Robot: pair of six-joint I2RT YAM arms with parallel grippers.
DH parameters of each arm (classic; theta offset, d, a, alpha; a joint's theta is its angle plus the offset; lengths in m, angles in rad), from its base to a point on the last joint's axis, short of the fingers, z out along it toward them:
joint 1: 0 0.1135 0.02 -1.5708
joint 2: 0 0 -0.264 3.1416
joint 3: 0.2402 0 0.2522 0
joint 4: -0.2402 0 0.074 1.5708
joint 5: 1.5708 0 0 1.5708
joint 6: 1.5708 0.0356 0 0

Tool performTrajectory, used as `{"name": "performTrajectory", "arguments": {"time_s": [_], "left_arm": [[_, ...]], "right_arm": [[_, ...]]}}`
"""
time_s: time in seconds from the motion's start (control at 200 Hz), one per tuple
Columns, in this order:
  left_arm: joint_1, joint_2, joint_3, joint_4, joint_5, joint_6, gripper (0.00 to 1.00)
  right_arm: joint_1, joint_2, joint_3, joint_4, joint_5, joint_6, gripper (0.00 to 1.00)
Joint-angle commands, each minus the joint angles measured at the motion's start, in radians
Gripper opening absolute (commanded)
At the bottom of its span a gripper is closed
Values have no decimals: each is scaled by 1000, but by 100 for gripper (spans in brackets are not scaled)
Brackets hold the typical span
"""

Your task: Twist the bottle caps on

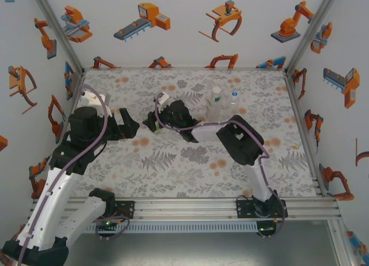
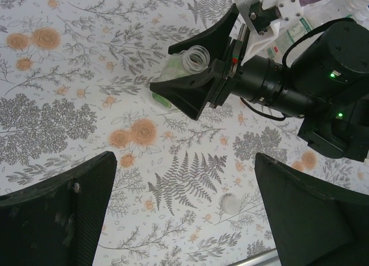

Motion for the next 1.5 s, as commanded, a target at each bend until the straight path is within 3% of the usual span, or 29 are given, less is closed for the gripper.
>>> {"name": "performTrajectory", "arguments": {"time_s": [0.0,0.215,0.371,0.666,1.021,1.272,1.497], "left_arm": [[5,-21,24,-33,-3,-11,97],[5,-30,22,-40,3,-24,97],[5,-32,19,-38,12,-36,97],[5,-21,-28,57,56,-46,97],[5,111,-53,233,158,-64,97],[3,236,-51,371,279,-72,99],[-1,305,-80,598,450,-72,100]], "right_arm": [[5,18,6,65,-20,15,65],[6,23,-4,87,-29,17,50],[5,9,-7,89,-36,17,45],[5,-122,-91,90,-23,2,44],[-1,-370,-293,64,27,16,44],[-44,-575,-374,-79,38,12,44],[-118,-730,-318,-338,-115,-39,43]]}}
